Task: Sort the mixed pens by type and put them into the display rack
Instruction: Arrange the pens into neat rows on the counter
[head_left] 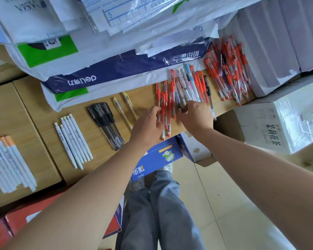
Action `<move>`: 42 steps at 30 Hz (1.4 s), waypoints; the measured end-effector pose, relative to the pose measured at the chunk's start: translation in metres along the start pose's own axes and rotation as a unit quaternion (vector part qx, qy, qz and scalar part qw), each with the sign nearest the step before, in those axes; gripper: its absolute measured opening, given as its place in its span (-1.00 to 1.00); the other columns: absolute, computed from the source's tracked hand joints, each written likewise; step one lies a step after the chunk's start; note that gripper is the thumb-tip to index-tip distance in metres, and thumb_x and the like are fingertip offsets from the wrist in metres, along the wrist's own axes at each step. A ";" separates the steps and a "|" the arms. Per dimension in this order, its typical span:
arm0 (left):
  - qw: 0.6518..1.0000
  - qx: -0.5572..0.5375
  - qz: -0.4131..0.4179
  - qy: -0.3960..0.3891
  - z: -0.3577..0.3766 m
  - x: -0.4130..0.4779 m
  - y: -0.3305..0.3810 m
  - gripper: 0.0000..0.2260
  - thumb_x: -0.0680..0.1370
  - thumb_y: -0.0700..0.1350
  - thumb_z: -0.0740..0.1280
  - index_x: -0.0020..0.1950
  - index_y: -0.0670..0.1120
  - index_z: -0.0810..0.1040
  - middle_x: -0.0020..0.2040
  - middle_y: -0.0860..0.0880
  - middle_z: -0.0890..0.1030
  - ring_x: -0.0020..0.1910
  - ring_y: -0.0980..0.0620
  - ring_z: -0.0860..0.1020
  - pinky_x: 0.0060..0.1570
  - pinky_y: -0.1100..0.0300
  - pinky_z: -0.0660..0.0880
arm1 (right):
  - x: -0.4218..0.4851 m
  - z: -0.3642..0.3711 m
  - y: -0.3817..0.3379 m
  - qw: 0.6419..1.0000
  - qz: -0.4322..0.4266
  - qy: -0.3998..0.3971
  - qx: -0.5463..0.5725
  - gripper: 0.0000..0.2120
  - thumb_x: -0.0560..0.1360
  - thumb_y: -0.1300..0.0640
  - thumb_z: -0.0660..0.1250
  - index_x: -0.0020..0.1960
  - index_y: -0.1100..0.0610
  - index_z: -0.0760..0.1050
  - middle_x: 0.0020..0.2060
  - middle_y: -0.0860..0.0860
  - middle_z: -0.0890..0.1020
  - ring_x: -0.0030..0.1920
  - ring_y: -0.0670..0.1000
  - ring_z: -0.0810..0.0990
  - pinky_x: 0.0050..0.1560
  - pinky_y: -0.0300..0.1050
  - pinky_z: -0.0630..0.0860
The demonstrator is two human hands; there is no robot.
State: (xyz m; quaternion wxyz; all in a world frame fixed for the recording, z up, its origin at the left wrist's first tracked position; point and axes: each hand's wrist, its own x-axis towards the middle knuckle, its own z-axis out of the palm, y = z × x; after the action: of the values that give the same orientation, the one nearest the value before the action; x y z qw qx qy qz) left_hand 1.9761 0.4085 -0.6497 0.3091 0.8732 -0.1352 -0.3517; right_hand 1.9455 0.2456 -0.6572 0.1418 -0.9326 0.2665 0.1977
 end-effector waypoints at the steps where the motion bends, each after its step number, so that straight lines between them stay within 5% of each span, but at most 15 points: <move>1: 1.000 0.001 -0.001 -0.002 0.000 -0.001 -0.001 -0.63 0.59 -0.16 0.22 0.40 -0.04 0.33 0.19 -0.08 0.50 -0.07 -0.02 0.52 -0.06 0.04 0.52 | 0.000 0.000 0.001 0.999 0.016 0.006 0.036 -0.77 0.49 0.04 0.31 -0.11 0.23 0.55 -0.28 0.10 0.58 -0.34 0.08 0.51 -0.42 -0.17 0.39; 3: 1.000 0.003 -0.006 -0.002 -0.001 -0.001 -0.002 -0.66 0.59 -0.16 0.22 0.37 -0.03 0.35 0.17 -0.08 0.50 -0.05 -0.04 0.53 -0.07 0.03 0.52 | -0.002 -0.004 0.004 0.994 0.027 0.008 0.103 -0.79 0.46 0.04 0.34 -0.15 0.21 0.52 -0.35 0.06 0.54 -0.40 0.02 0.45 -0.46 -0.20 0.31; 8: 0.998 -0.052 -0.024 0.031 0.001 0.002 0.009 -0.81 0.63 -0.08 0.17 0.17 -0.05 0.50 0.11 -0.06 0.50 -0.06 -0.01 0.53 -0.01 0.08 0.51 | -0.016 -0.012 0.012 0.974 -0.038 -0.016 0.222 -0.88 0.48 0.11 0.32 -0.18 0.14 0.49 -0.48 0.00 0.58 -0.49 -0.15 0.49 -0.36 -0.16 0.47; 11: 0.984 -0.165 -0.048 0.040 0.005 0.007 0.025 -0.70 0.63 0.09 0.14 0.03 -0.09 0.55 -0.01 -0.07 0.58 -0.04 -0.05 0.57 0.01 0.01 0.53 | -0.023 -0.018 0.016 0.965 -0.111 -0.050 0.234 -0.91 0.47 0.15 0.33 -0.18 0.15 0.49 -0.47 0.01 0.57 -0.48 -0.05 0.48 -0.37 -0.12 0.47; 17: 0.962 -0.234 -0.122 0.076 0.012 0.024 0.063 -0.65 0.65 0.07 0.10 0.06 -0.18 0.52 -0.04 -0.14 0.58 -0.07 -0.11 0.56 -0.06 0.00 0.49 | -0.014 -0.033 0.039 0.954 -0.193 -0.095 0.208 -0.86 0.51 0.03 0.35 -0.15 0.10 0.51 -0.44 -0.07 0.52 -0.45 -0.08 0.42 -0.36 -0.12 0.43; 20: 0.947 -0.270 -0.147 0.091 0.021 0.030 0.081 -0.71 0.64 0.04 0.11 -0.07 -0.14 0.48 -0.17 -0.12 0.63 -0.26 -0.04 0.59 -0.11 0.06 0.56 | 0.006 -0.047 0.067 0.972 -0.150 -0.010 0.179 -0.88 0.54 0.09 0.29 0.04 0.10 0.50 -0.30 -0.07 0.58 -0.35 -0.03 0.53 -0.34 -0.09 0.51; 22: 0.945 -0.279 -0.146 0.083 0.030 0.034 0.093 -0.75 0.63 0.02 0.12 -0.15 -0.07 0.42 -0.28 -0.10 0.62 -0.28 -0.11 0.59 -0.01 -0.13 0.56 | 0.021 -0.057 0.091 0.984 -0.097 0.049 0.140 -0.78 0.54 0.12 0.26 0.16 0.12 0.45 -0.19 0.00 0.61 -0.28 0.03 0.56 -0.32 -0.08 0.51; 25: 0.945 -0.280 -0.155 0.061 0.045 0.041 0.109 -0.73 0.65 0.02 0.10 0.04 -0.15 0.46 -0.34 -0.08 0.58 -0.33 -0.10 0.54 -0.05 -0.18 0.55 | 0.040 -0.067 0.121 0.992 -0.058 0.062 0.095 -0.72 0.51 0.17 0.27 0.21 0.15 0.39 -0.09 0.08 0.59 -0.26 0.05 0.50 -0.31 -0.14 0.40; 33: 0.906 -0.354 -0.207 0.103 0.058 0.056 0.147 -0.79 0.66 -0.14 0.12 0.01 -0.27 0.45 -0.31 -0.18 0.47 -0.50 0.05 0.43 -0.56 0.33 0.38 | 0.074 -0.090 0.122 0.970 -0.149 0.102 0.160 -0.77 0.54 -0.02 0.28 0.01 0.14 0.55 -0.35 0.01 0.62 -0.44 -0.02 0.52 -0.44 -0.21 0.45; 42: 0.850 -0.458 -0.229 0.124 0.054 0.067 0.154 -0.78 0.66 -0.12 0.14 0.01 -0.26 0.46 -0.30 -0.19 0.49 -0.49 -0.06 0.45 -0.45 0.15 0.43 | 0.121 -0.098 0.100 0.991 -0.111 -0.010 -0.074 -0.55 0.49 -0.26 0.26 -0.19 0.15 0.39 -0.43 -0.03 0.35 -0.32 0.04 0.47 -0.32 -0.14 0.41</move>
State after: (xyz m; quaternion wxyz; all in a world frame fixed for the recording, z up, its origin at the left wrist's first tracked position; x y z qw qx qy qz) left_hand 1.9835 0.2347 -0.6181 0.5989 0.6749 0.2847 -0.3238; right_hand 2.0134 0.0746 -0.6404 0.0959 -0.9625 0.1442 0.2087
